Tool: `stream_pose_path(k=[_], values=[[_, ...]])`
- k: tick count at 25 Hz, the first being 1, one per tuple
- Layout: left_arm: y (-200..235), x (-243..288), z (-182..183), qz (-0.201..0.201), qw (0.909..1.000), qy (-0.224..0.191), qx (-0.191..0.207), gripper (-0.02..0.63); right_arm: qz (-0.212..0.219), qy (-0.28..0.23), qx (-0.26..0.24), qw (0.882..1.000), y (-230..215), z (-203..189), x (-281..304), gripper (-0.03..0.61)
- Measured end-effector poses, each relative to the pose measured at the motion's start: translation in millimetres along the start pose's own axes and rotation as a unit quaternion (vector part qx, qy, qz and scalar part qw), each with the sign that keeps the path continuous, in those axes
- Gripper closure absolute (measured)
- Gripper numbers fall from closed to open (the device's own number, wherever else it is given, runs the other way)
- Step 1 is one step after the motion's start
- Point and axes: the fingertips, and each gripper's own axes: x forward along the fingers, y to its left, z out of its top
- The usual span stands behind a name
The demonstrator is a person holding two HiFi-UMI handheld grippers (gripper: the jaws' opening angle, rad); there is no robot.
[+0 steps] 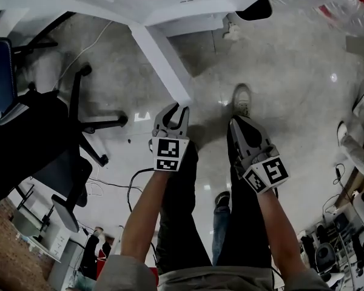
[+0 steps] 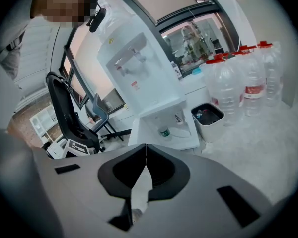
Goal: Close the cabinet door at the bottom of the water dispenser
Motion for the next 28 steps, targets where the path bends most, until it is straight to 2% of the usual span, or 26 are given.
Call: stream_pose_path(k=[8, 22, 28], values=[[-26, 32, 26, 0.027, 0.9974, -0.007, -0.066, 0.529, -0.017, -0.011, -0.001, 1.0, -30, 11, -15, 0.566], [-53, 86, 75, 0.072, 0.9877, -0.02, -0.137, 0.532, -0.044, -0.035, 0.021, 0.998, -93, 32, -37, 0.566], [-55, 105, 92, 0.104, 0.9814, -0.025, -0.16, 0.535, -0.054, -0.038, 0.031, 0.997, -120, 39, -43, 0.566]])
